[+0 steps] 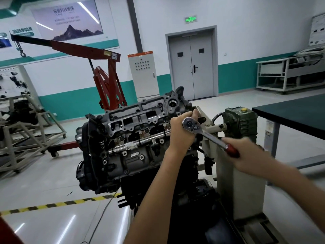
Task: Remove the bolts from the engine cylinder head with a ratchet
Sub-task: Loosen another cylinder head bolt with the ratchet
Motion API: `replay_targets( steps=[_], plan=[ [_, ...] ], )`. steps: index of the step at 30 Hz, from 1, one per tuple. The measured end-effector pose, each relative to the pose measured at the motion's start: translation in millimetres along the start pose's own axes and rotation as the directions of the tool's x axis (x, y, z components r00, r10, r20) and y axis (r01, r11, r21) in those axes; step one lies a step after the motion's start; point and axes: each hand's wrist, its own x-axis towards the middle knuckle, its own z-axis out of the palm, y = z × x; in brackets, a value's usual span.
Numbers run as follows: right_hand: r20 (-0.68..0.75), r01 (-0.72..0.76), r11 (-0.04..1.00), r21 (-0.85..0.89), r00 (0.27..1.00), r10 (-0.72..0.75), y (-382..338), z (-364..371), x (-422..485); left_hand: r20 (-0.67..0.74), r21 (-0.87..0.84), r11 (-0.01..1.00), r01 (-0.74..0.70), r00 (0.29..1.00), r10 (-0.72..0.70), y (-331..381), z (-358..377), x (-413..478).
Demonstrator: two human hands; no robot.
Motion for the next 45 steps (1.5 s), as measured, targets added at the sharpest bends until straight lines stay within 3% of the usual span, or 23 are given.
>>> replay_targets(
  steps=[3, 5, 7, 9, 11, 12, 15, 18, 20, 22, 24, 27, 29, 30, 32, 34, 36, 39, 43, 45],
  plan=[
    [-0.154, -0.114, 0.931, 0.346, 0.972, 0.176, -25.5, 60.8, -23.7, -0.084, -0.033, 0.999, 0.028, 0.996, -0.031, 1.8, 10.3, -2.1],
    [-0.121, -0.146, 0.783, 0.604, 0.955, 0.272, -53.6, 96.1, -26.9, -0.122, -0.013, 0.999, 0.037, 0.992, -0.039, 3.2, 13.1, -2.5],
    [-0.049, -0.147, 0.649, 0.746, 0.961, 0.273, -72.8, 114.3, -24.2, -0.15, 0.022, 0.999, 0.041, 0.988, -0.037, 3.9, 11.1, -2.3],
    [-0.075, -0.139, 0.737, 0.662, 0.965, 0.25, -66.4, 105.9, -23.0, -0.105, -0.002, 0.998, 0.07, 0.992, -0.07, 4.3, 6.2, -2.1],
    [-0.128, -0.102, 0.898, 0.428, 0.977, 0.172, -40.8, 78.0, -22.7, -0.001, 0.017, 0.998, 0.064, 0.998, -0.064, 6.4, -1.5, -1.2],
    [-0.086, -0.086, 0.944, 0.319, 0.989, 0.12, -27.1, 59.2, -20.5, 0.053, 0.057, 0.998, 0.035, 0.998, -0.038, 7.9, -5.7, -0.4],
    [0.093, 0.005, 1.0, 0.03, 0.996, -0.008, 3.5, 2.5, -4.1, 0.178, 0.137, 0.987, -0.079, 0.983, 0.054, 11.0, -14.2, 3.6],
    [0.037, 0.057, 0.985, -0.162, 0.998, -0.052, 11.3, -15.7, 8.4, 0.162, 0.119, 0.992, -0.05, 0.986, 0.031, 9.2, -14.5, 3.0],
    [-0.016, -0.018, 0.999, -0.049, 1.0, 0.017, 5.8, 4.3, -0.4, 0.09, 0.06, 0.998, 0.01, 0.996, -0.016, 8.2, -11.0, 0.1],
    [-0.112, -0.115, 0.977, 0.182, 0.984, 0.136, -13.2, 43.5, -18.7, 0.01, 0.009, 0.999, 0.034, 0.999, -0.034, 8.0, -4.9, -3.0],
    [-0.191, -0.159, 0.882, 0.443, 0.945, 0.266, -43.1, 85.6, -29.9, -0.048, -0.029, 0.998, 0.054, 0.997, -0.056, 9.5, 1.7, -5.7],
    [-0.145, -0.132, 0.66, 0.74, 0.927, 0.347, -79.4, 128.5, -23.7, -0.072, -0.021, 0.999, 0.04, 0.997, -0.042, 11.8, 2.6, -7.0],
    [-0.115, -0.145, 0.66, 0.737, 0.935, 0.334, -80.9, 128.6, -21.3, -0.032, -0.015, 0.999, 0.044, 0.998, -0.045, 11.7, -1.1, -6.2],
    [-0.121, -0.155, 0.716, 0.681, 0.94, 0.318, -72.6, 119.0, -22.4, 0.007, -0.025, 0.998, 0.057, 0.998, -0.057, 11.3, -3.0, -6.1],
    [-0.124, -0.138, 0.867, 0.48, 0.967, 0.223, -43.3, 87.8, -24.8, 0.098, 0.006, 0.998, 0.056, 0.994, -0.056, 10.8, -8.8, -4.6],
    [-0.007, -0.113, 0.957, 0.266, 0.993, 0.119, -13.2, 44.1, -18.4, 0.167, 0.077, 0.997, 0.012, 0.986, -0.025, 11.5, -13.1, -0.8],
    [0.096, -0.037, 0.997, 0.061, 0.995, 0.031, 4.8, 3.5, -5.7, 0.217, 0.111, 0.994, -0.027, 0.976, 0.002, 11.7, -15.6, 2.3],
    [0.072, 0.037, 0.994, -0.106, 0.997, -0.03, 9.3, -14.4, 6.8, 0.171, 0.089, 0.996, -0.009, 0.985, -0.006, 12.4, -14.1, 2.0],
    [-0.12, -0.144, 0.963, 0.229, 0.977, 0.174, -20.3, 52.8, -21.3, 0.04, 0.013, 1.0, 0.02, 0.999, -0.02, 9.6, -5.2, -5.0],
    [-0.163, -0.165, 0.838, 0.52, 0.944, 0.286, -52.9, 96.1, -28.7, 0.006, -0.017, 0.999, 0.045, 0.999, -0.045, 9.6, -2.9, -6.6]
  ],
)
